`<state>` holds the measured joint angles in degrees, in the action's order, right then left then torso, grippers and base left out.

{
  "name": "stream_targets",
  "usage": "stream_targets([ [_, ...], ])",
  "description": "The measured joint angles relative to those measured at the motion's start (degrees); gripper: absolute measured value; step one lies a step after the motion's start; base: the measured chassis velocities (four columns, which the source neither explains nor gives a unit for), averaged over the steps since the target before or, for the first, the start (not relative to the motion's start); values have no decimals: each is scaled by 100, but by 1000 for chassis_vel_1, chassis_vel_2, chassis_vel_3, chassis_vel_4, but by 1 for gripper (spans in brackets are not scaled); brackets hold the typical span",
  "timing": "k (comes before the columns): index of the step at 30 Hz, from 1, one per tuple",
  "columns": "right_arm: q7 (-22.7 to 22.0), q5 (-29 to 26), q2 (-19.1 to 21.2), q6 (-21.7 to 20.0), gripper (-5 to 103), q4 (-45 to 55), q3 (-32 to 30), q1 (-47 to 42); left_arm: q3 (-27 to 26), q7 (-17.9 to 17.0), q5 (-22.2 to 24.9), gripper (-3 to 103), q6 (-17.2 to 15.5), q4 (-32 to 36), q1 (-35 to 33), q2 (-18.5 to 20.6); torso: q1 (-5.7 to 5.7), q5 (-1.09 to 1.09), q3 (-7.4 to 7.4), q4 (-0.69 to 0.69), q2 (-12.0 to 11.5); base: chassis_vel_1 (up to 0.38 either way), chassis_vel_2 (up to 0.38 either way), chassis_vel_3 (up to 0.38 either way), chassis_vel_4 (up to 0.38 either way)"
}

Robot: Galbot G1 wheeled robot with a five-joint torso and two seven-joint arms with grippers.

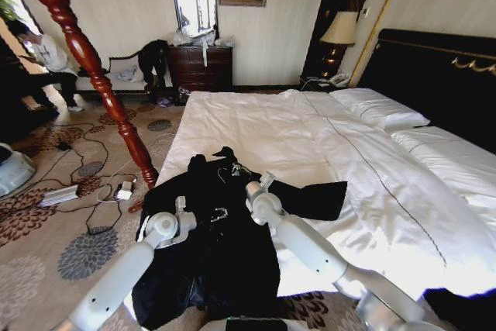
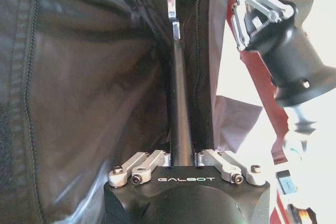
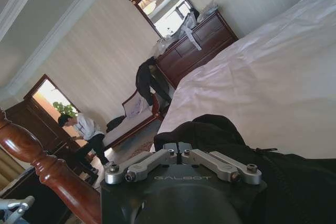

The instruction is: Pick up the clothes from the bed and hang them on the clothes hanger.

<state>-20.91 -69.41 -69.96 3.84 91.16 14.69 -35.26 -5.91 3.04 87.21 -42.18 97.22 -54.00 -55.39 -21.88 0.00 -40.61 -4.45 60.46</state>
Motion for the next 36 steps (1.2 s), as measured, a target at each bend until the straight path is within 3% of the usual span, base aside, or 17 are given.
stream_targets([
  [9,31,-9,42,90,0,222,49,-124,271,210,-435,18,138,-611,530,-415,-1,0,0,-3,0,0,0,0,0],
  [17,71,72,-40,106,0,185,220,-124,258,377,-890,18,269,-838,627,-445,0,-1,0,-1,0,0,0,0,0],
  [23,84,356,-234,104,-1,-87,337,-108,285,581,-1841,18,675,-969,712,-291,1,-1,0,0,0,0,0,0,0],
  [26,78,470,-305,90,10,-182,394,-86,374,606,-2751,18,1162,-1017,758,-214,1,-1,0,-4,0,0,0,0,0],
  [28,77,494,-316,89,15,-200,417,-74,384,606,-2928,18,1258,-1027,759,-193,1,-1,0,-4,0,0,0,0,0],
  [30,73,589,-345,89,26,-243,517,-34,406,560,-3487,19,1567,-1094,775,-123,1,-1,0,0,0,0,0,0,0],
  [33,58,626,-340,88,31,-229,545,-37,428,441,-3775,16,1740,-1177,812,-94,1,-1,0,1,0,0,0,0,0],
  [36,-11,640,-272,72,48,-106,545,-87,382,195,-4003,32,1909,-1192,856,-32,0,0,-1,1,0,0,0,0,0],
])
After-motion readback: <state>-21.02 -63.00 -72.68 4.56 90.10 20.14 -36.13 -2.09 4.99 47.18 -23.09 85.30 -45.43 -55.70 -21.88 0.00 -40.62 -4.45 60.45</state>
